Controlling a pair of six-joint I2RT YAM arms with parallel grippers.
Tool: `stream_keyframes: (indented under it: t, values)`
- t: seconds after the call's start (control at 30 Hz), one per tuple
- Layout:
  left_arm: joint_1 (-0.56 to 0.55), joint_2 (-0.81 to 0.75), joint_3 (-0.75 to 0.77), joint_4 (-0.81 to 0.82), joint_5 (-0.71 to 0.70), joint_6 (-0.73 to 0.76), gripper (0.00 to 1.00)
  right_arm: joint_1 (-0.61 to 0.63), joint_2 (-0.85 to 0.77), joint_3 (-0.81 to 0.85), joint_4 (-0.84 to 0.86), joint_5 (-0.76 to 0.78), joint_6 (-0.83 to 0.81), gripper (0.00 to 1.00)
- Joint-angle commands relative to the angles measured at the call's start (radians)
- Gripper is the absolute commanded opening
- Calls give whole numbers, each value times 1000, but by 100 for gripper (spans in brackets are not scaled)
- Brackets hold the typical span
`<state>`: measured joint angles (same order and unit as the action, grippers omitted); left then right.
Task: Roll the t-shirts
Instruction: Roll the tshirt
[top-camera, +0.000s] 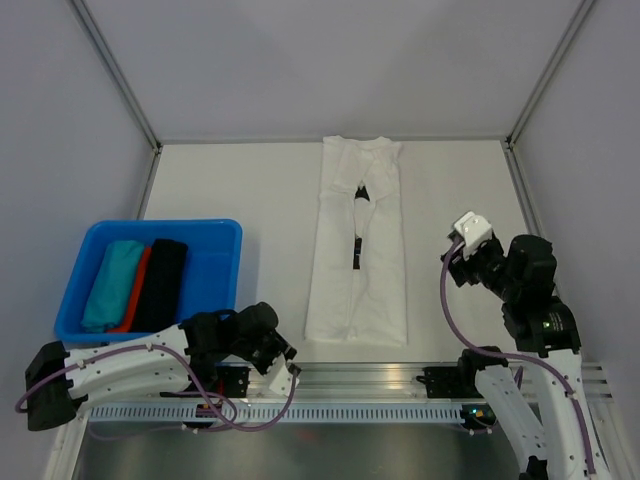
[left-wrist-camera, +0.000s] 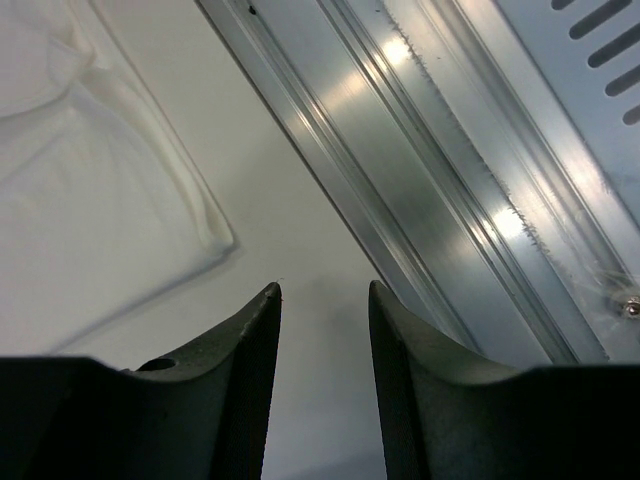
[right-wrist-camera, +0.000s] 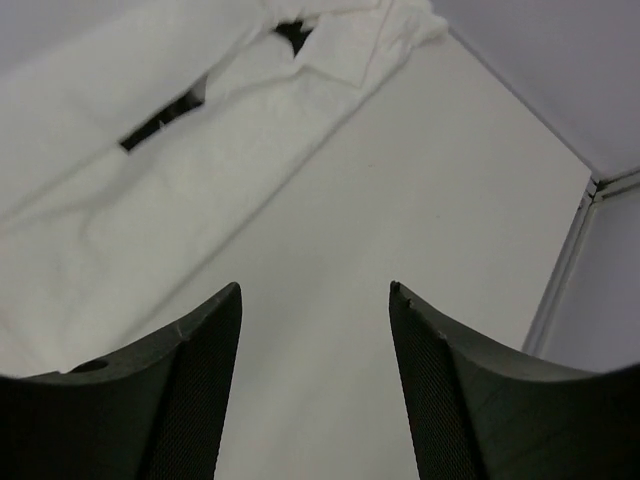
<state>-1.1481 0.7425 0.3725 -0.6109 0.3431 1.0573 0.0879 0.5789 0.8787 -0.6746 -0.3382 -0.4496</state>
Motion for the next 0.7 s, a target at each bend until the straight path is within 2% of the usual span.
stream_keyframes:
  t: [0.0, 0.13, 0.2, 0.27, 0.37, 0.5, 0.6, 0.67]
  values:
    - [-7, -11, 5, 112, 24, 46, 46, 29, -39, -92, -163, -63, -490, 66]
    - [-7, 37, 23, 178, 45, -34, 46, 77, -68, -216, -225, -113, -596, 59]
    - [-7, 84, 35, 188, 92, -63, 46, 122, -65, -294, -261, -35, -661, 59]
    - [-6, 109, 42, 209, 93, -91, 46, 147, -74, -360, -253, 46, -721, 64]
    - [-6, 149, 28, 258, 36, -100, 45, 188, -83, -408, -183, 65, -729, 66]
    - [4, 230, 61, 301, 16, -121, 43, 222, -65, -417, -117, -69, -690, 62]
    - [5, 265, 82, 280, 33, -97, 43, 271, -47, -400, -189, -61, -727, 59]
    - [5, 281, 71, 267, 27, -37, 43, 309, -28, -399, -220, 14, -747, 61]
